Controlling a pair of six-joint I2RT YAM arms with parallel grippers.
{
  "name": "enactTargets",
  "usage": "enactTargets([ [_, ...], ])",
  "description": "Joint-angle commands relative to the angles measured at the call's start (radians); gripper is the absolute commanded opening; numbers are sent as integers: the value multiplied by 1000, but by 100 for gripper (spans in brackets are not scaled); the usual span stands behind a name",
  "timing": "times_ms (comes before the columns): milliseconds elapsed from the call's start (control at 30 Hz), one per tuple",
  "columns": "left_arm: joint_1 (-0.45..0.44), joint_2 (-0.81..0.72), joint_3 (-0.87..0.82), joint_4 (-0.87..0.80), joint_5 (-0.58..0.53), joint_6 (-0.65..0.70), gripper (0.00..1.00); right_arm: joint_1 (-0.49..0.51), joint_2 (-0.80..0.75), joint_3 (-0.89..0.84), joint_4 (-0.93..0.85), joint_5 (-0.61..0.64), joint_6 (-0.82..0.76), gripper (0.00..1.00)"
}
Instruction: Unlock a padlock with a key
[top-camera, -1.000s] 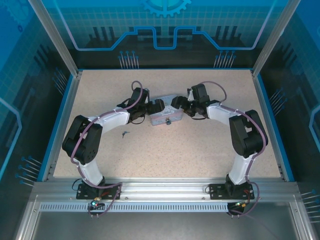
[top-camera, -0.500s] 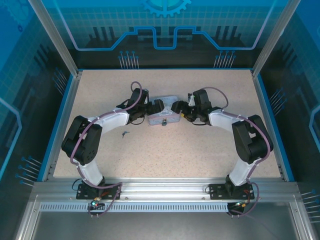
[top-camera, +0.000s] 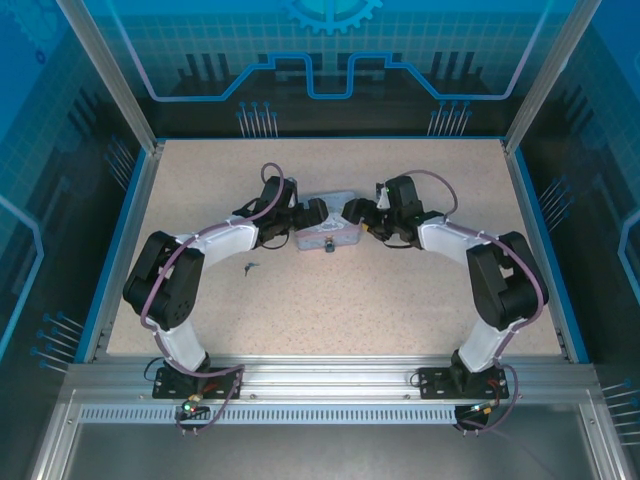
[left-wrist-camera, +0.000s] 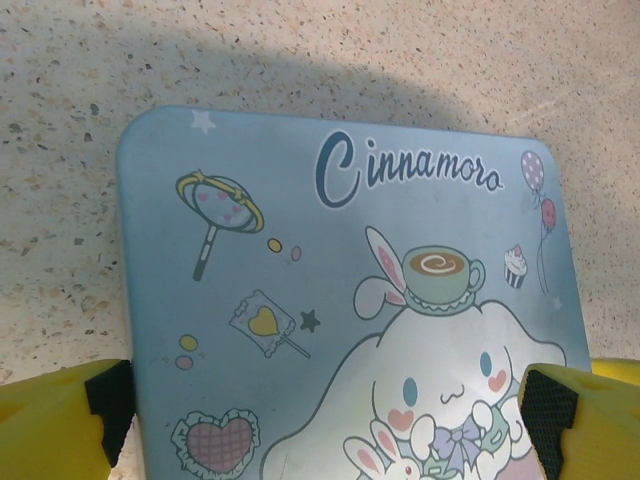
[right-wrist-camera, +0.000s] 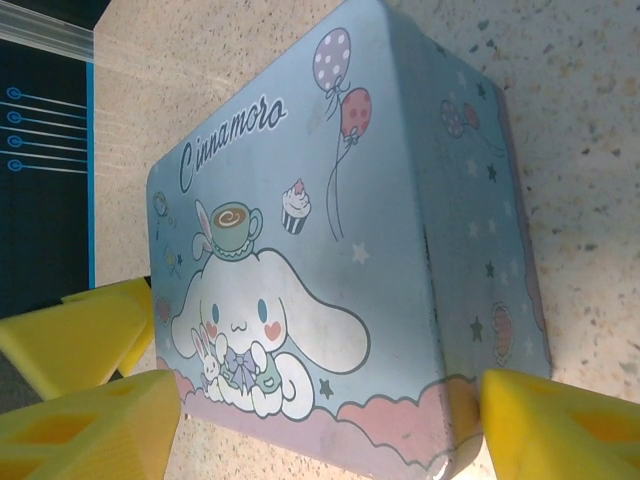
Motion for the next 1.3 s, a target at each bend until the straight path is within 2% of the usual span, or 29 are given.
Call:
enactTargets([
  [0, -4, -4, 21, 25, 41, -5, 99, 6, 37, 30, 28, -25, -2, 78],
  [333, -7, -15, 8, 37, 62, -8, 99, 43, -27, -87, 133, -61, 38, 77],
  [633, -32, -41, -28, 71, 69, -35, 99, 59, -114, -191, 137, -27, 34, 77],
  [700, -33, -42, -36, 81, 64, -49, 99, 55, -129, -199, 104, 15, 23, 80],
  [867, -30, -43, -25, 63, 18, -68, 99, 33, -192, -190, -61, 233, -4, 100],
  [1033, -10, -84, -30, 28, -44, -70, 99, 0, -284, -190, -114, 307, -91, 100],
  [1167, 31, -171, -64, -15, -89, -61, 99, -43, -336, -117, -298, 388, -77, 100],
  [1267, 67, -251, -88, -91, -126, -40, 99, -73, -372, -125, -309, 348, -92, 100],
])
